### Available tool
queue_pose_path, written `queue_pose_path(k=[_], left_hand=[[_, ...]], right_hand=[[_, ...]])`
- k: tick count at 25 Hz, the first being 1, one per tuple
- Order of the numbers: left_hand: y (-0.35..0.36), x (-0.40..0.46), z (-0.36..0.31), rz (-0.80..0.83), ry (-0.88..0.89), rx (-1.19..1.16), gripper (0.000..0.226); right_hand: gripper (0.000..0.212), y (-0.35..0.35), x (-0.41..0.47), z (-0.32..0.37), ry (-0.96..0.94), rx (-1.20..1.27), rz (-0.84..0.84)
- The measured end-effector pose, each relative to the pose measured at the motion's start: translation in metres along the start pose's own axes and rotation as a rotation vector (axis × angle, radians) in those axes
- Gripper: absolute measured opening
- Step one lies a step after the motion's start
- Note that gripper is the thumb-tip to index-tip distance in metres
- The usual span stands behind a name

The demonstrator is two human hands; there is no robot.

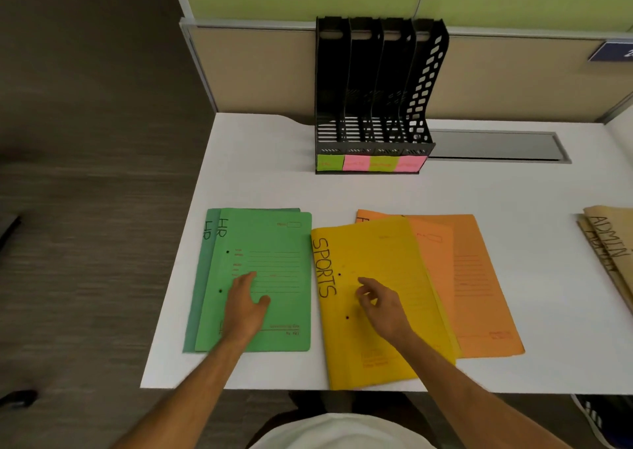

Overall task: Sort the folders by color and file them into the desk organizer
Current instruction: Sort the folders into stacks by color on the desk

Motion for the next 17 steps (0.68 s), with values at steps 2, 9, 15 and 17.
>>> queue_pose_path(k=[2, 9, 15, 17], left_hand=[[0.026, -0.014, -0.019, 0.061, 0.046, -0.014, 0.057], [0.099, -0.062, -0.058, 0.195, -0.102, -0.206, 0.055], [0.133, -0.081, -0.066, 0.156, -0.305, -0.359, 0.073], [0.134, -0.082, -0.067, 0.157, -0.358, -0.413, 0.067]], right_hand=[[0.036, -0.027, -0.005, -0.022, 0.012, -0.040, -0.021], [0.039, -0.113, -0.018, -0.093, 0.160, -0.120, -0.114], [0.054, -0.135, -0.023, -0.134, 0.381, 0.040, 0.037], [0.052, -0.135, -0.024, -0.137, 0.460, 0.163, 0.064]])
Point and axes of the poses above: each hand's wrist, its own x-axis towards the middle knuckle, its own y-axis out of the palm, z = x × y, the point moved 3 cm from there along x, towards the middle knuckle, and after that the axes turned 1 degree about -y, right-handed, at the moved point
